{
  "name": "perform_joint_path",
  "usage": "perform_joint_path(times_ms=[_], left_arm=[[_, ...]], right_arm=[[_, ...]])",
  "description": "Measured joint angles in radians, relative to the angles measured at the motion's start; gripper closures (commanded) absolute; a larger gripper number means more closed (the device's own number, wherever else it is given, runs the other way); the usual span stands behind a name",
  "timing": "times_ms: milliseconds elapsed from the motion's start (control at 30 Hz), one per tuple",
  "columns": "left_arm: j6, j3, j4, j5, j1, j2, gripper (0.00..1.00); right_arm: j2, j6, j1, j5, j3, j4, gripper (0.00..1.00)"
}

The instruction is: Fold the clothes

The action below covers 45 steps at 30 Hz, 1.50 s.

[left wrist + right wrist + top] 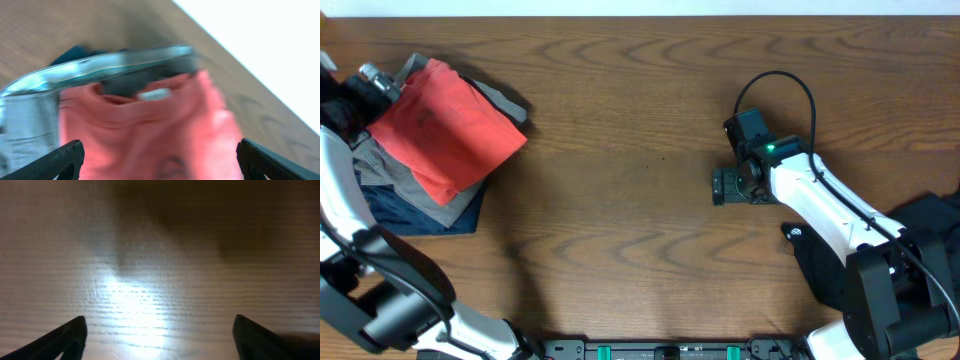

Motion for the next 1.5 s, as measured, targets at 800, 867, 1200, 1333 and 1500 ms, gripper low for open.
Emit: perform_joint_path(times_ms=[800,867,1200,1333,1500], left_arm=[[0.055,0.002,-0.843,-0.132,-0.708,0.011,0.02],[0.055,0.0,-0.917,-0.138,-0.717,0.011,0.02],[0.055,-0.113,-0.99,-0.146,-0.727,-0.026,0.02],[0.054,-0.237,-0.885,-0.148,-0.738,-0.199,0.02],[0.055,-0.391,-0.711,-0.148,-0.758,-0.541,0.02]], right_arm=[[0.0,0.066,-0.273,-0.329,0.005,-0.167,0.01],[0.0,0.062,-0.293,-0.339,0.005,-0.266,0.01],[-0.027,-0.025,-0.268,-0.365,-0.03,-0.423,0.01],[-0.166,-0.026,-0.248,-0.367,-0.138,-0.287,0.01],[-0.471,0.016,-0.221,-0.316,-0.298,-0.134,0.01]])
